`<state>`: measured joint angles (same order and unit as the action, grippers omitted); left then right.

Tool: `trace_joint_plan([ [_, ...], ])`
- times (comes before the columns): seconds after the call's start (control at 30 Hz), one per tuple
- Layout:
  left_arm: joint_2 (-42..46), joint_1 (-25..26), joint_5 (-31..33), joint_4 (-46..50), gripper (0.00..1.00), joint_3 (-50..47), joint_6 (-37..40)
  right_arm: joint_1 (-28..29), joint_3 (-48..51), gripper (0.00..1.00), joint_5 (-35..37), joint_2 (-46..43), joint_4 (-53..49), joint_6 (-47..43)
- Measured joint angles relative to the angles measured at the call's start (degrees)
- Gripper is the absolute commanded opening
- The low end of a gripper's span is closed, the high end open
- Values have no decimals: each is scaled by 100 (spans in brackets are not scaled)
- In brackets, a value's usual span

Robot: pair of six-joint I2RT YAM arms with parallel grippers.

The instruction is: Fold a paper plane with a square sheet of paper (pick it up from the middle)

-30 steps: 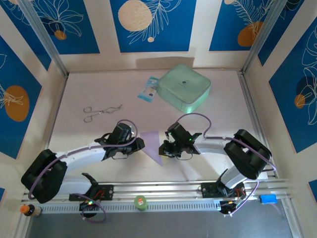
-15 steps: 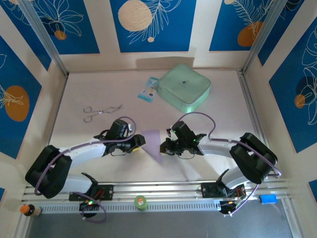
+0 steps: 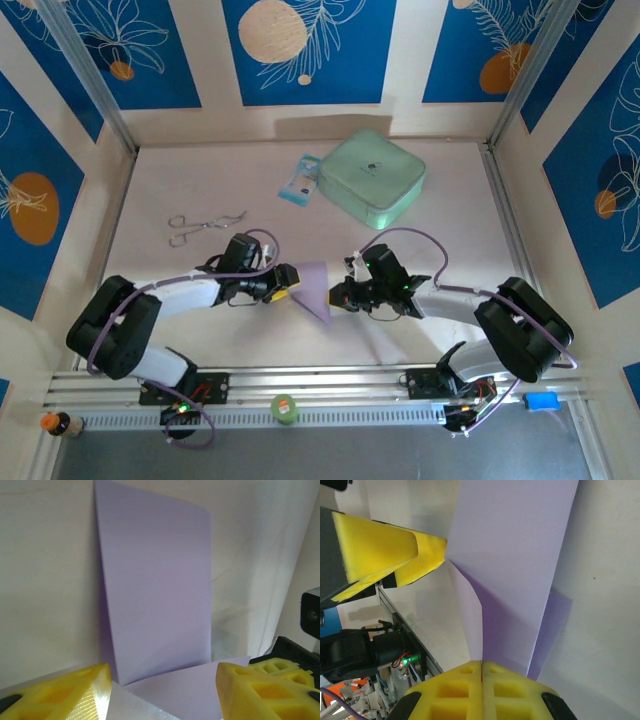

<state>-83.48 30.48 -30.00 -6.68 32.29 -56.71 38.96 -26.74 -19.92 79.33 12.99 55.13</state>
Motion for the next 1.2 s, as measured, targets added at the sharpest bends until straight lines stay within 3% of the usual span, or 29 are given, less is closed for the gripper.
trace_joint_plan([
  [0.57,-424,0,-83,-133,57,103,-44,-151,238,2,-157,-125,361,46],
  [0.83,-686,-4,-157,-382,40,155,-184,-223,382,2,-221,-166,549,70],
  [1.1,-887,-9,-225,-734,17,164,-345,-289,404,3,-284,-166,588,72],
  [1.2,-887,-11,-212,-796,8,164,-387,-299,404,9,-280,-166,566,66],
])
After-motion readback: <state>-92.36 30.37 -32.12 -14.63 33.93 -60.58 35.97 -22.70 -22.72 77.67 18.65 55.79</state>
